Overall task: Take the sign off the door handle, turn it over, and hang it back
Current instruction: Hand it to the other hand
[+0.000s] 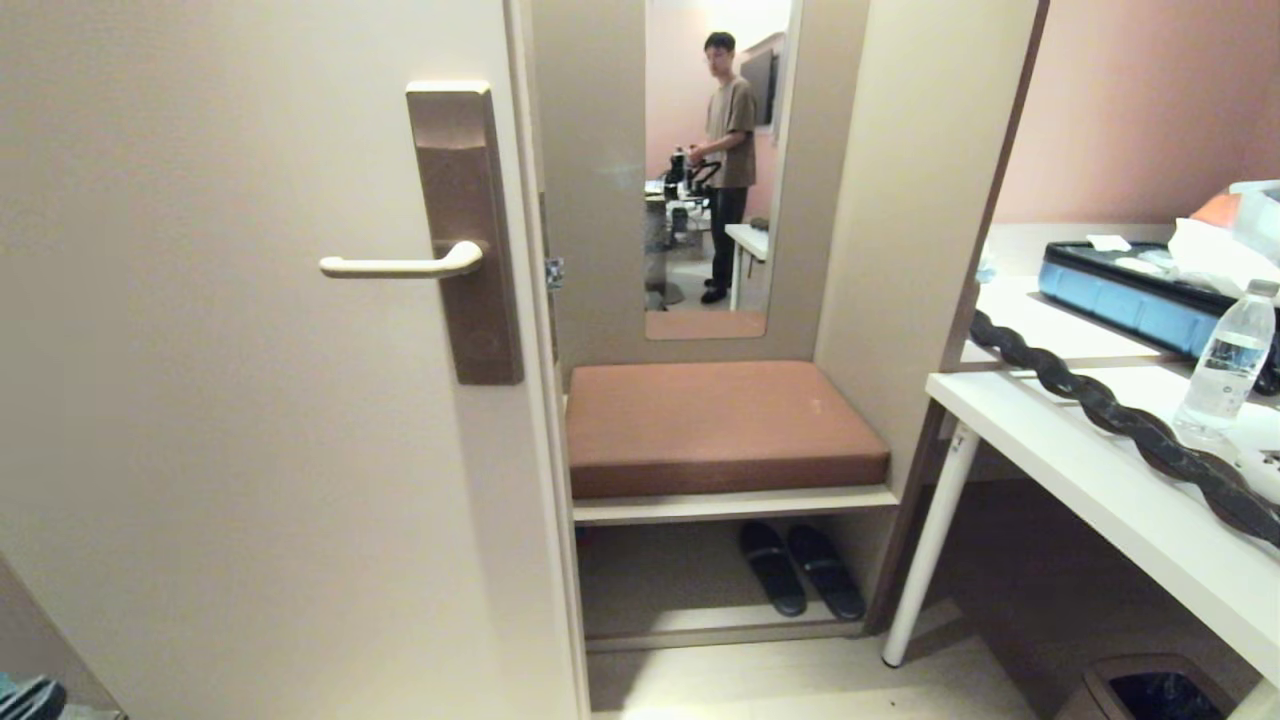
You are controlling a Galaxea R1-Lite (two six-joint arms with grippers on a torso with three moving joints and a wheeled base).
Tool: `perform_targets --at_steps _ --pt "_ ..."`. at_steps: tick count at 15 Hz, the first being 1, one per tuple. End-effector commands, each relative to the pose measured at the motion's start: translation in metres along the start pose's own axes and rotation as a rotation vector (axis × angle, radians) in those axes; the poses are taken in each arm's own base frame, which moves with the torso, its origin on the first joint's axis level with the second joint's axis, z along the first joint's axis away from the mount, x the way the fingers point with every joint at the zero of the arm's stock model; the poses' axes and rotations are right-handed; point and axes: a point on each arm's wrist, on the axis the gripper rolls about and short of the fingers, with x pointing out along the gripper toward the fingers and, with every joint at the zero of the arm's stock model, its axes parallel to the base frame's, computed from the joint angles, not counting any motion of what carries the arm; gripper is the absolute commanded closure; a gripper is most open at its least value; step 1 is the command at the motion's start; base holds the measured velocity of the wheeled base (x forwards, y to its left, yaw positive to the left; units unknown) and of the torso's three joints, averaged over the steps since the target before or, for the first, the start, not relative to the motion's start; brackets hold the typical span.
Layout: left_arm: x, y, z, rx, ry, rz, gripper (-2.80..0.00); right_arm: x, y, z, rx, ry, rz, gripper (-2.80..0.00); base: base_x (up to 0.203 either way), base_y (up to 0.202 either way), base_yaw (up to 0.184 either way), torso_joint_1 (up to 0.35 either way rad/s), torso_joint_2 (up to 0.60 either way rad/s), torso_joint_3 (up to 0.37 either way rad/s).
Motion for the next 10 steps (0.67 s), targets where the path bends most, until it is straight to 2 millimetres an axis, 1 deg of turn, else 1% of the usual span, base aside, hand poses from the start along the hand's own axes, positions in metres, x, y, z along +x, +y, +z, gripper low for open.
perform_targets --at_steps 1,2,3,4,5,7,10 --pt "0.047 0.005 0.024 -0.030 0.111 -0.076 0.00 0.040 -0.001 0.014 0.032 0.071 -0.001 0.00 0.000 0.000 0.000 0.000 0.00 0.000" --pt "0.063 0.003 0.038 -0.033 0.102 -0.125 0.00 0.053 -0.001 0.023 0.044 0.068 0.002 0.00 0.000 0.000 0.000 0.000 0.00 0.000" --pt "0.078 -0.001 0.056 -0.035 0.076 -0.187 0.00 0.068 -0.001 0.032 0.053 0.065 0.014 0.00 0.000 0.000 0.000 0.000 0.00 0.000" --pt "0.088 -0.008 0.071 -0.039 0.050 -0.256 0.00 0.081 -0.001 0.042 0.064 0.063 0.036 0.00 0.000 0.000 0.000 0.000 0.00 0.000" --pt "0.095 -0.014 0.079 -0.046 0.041 -0.313 0.00 0.094 0.000 0.049 0.078 0.066 0.065 0.00 0.000 0.000 0.000 0.000 0.00 0.000" --pt "0.103 -0.025 0.084 -0.059 0.048 -0.406 0.00 0.118 0.002 0.054 0.099 0.073 0.165 0.00 0.000 0.000 0.000 0.000 0.00 0.000" --pt "0.112 -0.029 0.080 -0.065 0.088 -0.425 0.00 0.138 0.006 0.052 0.098 0.089 0.379 0.00 0.000 0.000 0.000 0.000 0.00 0.000"
